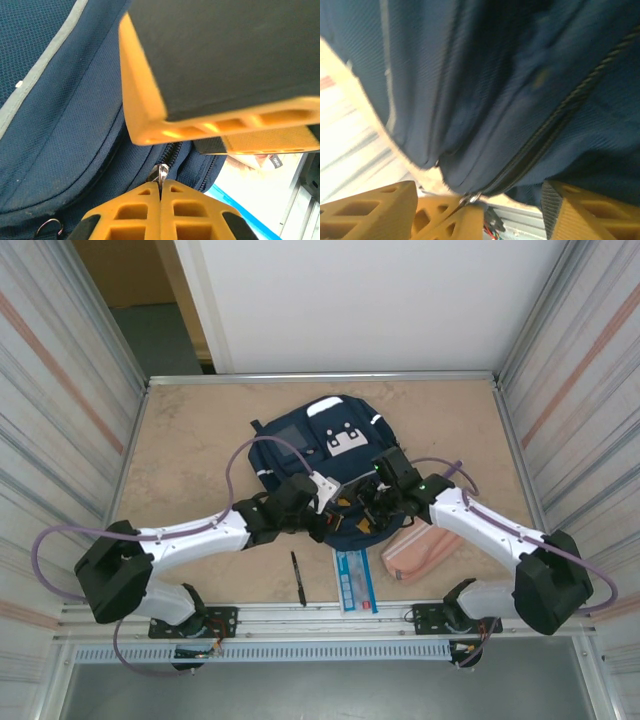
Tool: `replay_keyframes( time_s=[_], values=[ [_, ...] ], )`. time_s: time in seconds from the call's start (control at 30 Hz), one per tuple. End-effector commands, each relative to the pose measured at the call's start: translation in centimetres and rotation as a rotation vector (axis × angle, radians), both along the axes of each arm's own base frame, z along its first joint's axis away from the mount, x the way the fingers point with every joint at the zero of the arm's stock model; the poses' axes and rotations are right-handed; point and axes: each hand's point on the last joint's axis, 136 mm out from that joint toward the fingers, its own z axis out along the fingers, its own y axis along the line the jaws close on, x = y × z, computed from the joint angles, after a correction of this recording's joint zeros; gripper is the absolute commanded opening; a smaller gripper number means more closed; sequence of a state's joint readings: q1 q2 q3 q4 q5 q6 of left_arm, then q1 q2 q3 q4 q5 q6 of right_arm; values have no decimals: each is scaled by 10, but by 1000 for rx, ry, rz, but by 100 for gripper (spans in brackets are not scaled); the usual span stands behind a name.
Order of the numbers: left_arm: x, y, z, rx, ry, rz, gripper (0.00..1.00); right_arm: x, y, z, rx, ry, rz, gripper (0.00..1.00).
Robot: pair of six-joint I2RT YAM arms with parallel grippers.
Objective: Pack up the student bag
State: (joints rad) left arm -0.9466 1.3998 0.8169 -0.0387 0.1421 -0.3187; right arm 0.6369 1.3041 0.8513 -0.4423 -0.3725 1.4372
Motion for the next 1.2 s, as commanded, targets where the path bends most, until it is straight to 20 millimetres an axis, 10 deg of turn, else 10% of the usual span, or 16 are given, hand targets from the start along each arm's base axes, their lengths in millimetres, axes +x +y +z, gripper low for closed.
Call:
replay_keyframes(
  time_s=[0.0,0.27,0.47,0.63,0.73,0.93,1.17],
  values=[
    [10,-15,36,-116,-78,-5,0,14,-7,-14,-48,-2,-91,50],
    [14,12,18,-5,-125,53,0,20,-1,-18,-55,8,-61,2],
    [39,88,-21,252,-218,284,0,20,-2,8,6,-32,-40,0],
    [58,135,-24,135,-145,443,0,28,-4,40,47,-107,-26,0],
    [51,117,1,-20,-135,323,0,30,-4,52,45,-143,-12,0],
    [10,52,75,-270,-110,158,48,32,1,44,54,-109,-2,0],
    [-3,3,45,-226,49,169,51,30,14,41,63,-104,19,0]
  ],
)
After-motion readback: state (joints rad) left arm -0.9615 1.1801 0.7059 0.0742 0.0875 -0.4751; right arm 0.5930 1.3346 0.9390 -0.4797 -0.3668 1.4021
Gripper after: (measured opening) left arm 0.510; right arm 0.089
